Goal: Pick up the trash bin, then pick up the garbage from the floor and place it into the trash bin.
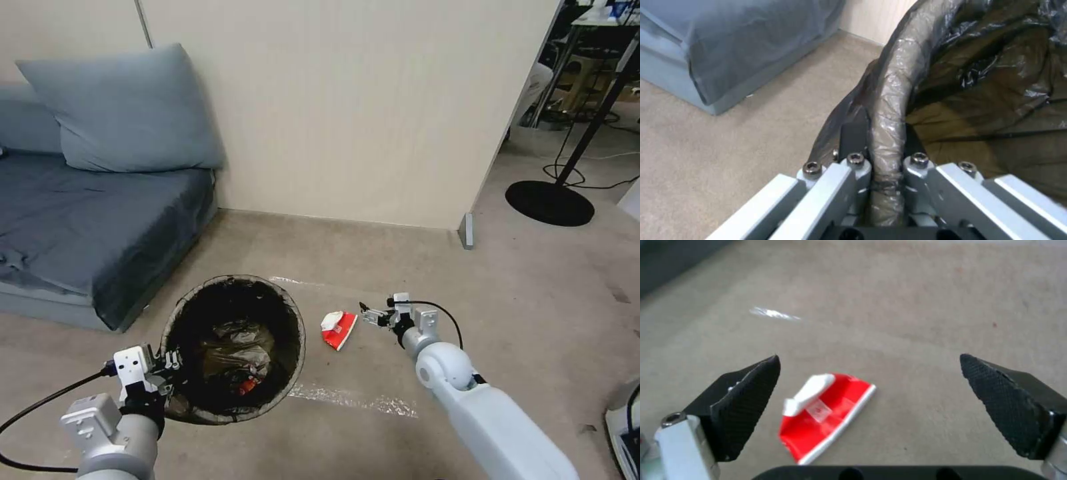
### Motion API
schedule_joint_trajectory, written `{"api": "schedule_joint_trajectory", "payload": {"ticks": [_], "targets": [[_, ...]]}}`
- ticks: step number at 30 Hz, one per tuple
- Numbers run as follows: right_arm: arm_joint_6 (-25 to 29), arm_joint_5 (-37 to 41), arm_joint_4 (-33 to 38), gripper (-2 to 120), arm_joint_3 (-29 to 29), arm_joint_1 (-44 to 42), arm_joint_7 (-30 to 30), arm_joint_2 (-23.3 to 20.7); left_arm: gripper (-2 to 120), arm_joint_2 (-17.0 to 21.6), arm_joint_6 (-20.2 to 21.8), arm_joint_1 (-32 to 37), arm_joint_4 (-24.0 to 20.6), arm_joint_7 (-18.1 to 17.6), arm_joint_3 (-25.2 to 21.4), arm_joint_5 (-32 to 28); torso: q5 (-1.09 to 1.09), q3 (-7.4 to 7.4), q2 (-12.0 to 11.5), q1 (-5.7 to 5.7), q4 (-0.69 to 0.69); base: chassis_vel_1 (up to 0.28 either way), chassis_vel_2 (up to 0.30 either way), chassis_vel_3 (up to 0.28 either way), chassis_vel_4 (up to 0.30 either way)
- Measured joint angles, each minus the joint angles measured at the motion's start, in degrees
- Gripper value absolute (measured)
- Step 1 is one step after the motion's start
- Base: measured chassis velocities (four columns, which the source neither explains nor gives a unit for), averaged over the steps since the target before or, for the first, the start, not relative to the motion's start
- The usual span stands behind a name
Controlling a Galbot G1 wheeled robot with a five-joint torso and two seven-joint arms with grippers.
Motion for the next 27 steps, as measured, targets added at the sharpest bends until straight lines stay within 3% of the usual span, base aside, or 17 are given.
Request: {"api": "schedule_joint_trajectory", "payload": {"ticks": [27], "targets": [[4.1,-5.7,-26.2,100,-5.5,13.0,-0.4,11.9,3,0.0,-0.1,-0.2,0.0,0.1,0.3,0.0,0.01,0.0,0.0,0.0,0.0,0.0,0.0,0.0,0.0]]}}
